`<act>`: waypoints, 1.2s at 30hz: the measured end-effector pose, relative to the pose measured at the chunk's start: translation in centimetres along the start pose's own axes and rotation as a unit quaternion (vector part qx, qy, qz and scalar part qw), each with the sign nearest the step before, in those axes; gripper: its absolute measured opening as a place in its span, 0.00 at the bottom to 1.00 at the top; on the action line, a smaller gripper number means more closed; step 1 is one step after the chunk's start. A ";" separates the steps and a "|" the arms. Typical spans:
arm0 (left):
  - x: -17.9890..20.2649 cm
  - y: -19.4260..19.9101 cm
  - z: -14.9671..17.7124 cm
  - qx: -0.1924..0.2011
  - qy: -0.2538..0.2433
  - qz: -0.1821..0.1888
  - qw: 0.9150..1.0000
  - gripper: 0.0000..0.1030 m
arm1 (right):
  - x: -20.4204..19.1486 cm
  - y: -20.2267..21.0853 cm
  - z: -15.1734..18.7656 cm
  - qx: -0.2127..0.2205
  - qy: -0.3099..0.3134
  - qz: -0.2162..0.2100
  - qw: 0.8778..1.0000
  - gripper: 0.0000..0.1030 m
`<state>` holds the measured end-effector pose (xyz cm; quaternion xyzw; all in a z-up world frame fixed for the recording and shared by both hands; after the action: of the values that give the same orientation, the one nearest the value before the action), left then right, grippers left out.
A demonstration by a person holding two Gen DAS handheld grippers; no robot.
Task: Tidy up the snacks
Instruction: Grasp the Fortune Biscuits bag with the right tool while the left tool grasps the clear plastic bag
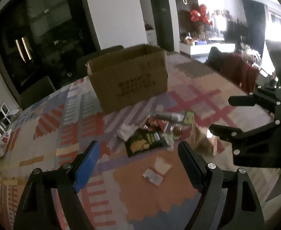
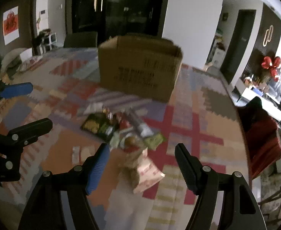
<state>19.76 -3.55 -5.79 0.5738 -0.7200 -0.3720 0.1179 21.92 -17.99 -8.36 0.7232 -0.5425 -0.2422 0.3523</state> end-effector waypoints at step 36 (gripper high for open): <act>3.4 -11.4 5.6 -0.149 -0.027 0.076 0.986 0.63 | 1.4 -9.3 3.1 -0.114 0.039 -0.014 0.993 0.69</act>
<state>23.72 -5.11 -18.21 0.4837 -0.7008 -0.4801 0.2106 25.78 -18.61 -17.40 0.6949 -0.4869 -0.2793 0.4495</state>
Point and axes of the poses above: each gripper's, at about its wrist camera, not at the fingertips, and y roughly against the way its jaws point, x to its right, z to its underside, the point moved 2 cm from there along -y, roughly the way its jaws point, and after that the axes turned 7 degrees about -z, right-handed, at the moved point
